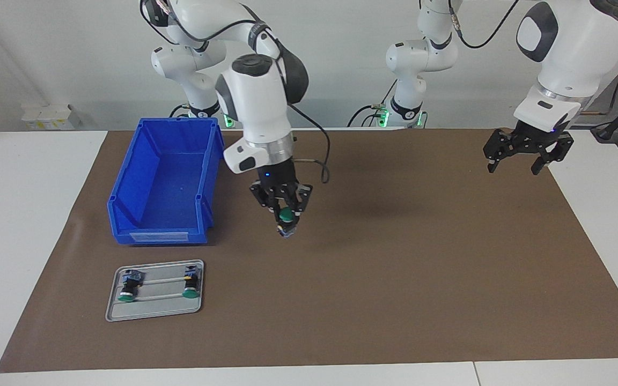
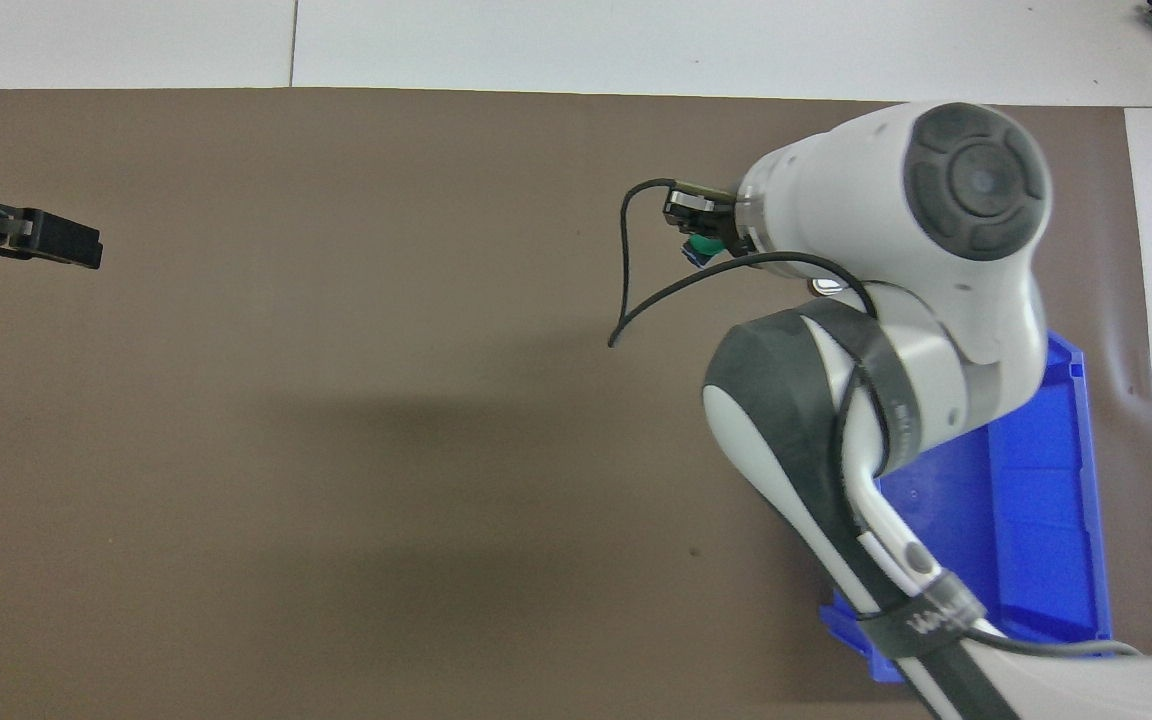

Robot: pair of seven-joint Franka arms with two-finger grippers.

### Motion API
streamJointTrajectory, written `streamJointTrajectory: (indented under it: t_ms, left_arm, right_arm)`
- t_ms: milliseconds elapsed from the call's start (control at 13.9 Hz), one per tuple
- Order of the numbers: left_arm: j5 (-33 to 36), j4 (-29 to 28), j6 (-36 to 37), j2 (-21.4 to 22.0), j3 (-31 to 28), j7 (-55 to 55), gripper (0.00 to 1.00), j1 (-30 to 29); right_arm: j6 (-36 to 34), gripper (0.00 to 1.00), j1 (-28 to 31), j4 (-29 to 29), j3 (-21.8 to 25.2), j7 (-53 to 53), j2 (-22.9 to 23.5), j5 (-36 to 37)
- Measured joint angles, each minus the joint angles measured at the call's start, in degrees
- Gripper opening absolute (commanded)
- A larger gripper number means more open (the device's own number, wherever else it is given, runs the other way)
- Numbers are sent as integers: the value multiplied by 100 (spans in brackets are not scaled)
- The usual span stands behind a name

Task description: Place and press button with both arms

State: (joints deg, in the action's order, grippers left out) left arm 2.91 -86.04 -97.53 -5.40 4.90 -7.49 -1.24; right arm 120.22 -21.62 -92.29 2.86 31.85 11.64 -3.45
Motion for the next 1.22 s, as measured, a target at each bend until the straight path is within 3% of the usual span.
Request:
streamJointTrajectory:
  t_ms: [216, 431, 790, 1221]
  left_arm:
    - [0, -1, 0, 0, 0, 0, 100, 0]
    - [0, -1, 0, 0, 0, 0, 100, 0]
    - [0, -1, 0, 0, 0, 0, 100, 0]
    - [0, -1, 0, 0, 0, 0, 100, 0]
  right_arm:
    - [-764, 0, 775, -543, 4, -1616, -727, -312]
    - [-913, 0, 1523, -1116, 9, -3140, -1095, -662]
    - [-254, 0, 1907, -2461, 7, -4401, -1460, -820]
    - [583, 0, 2393, -3513, 9, -5672, -1502, -993]
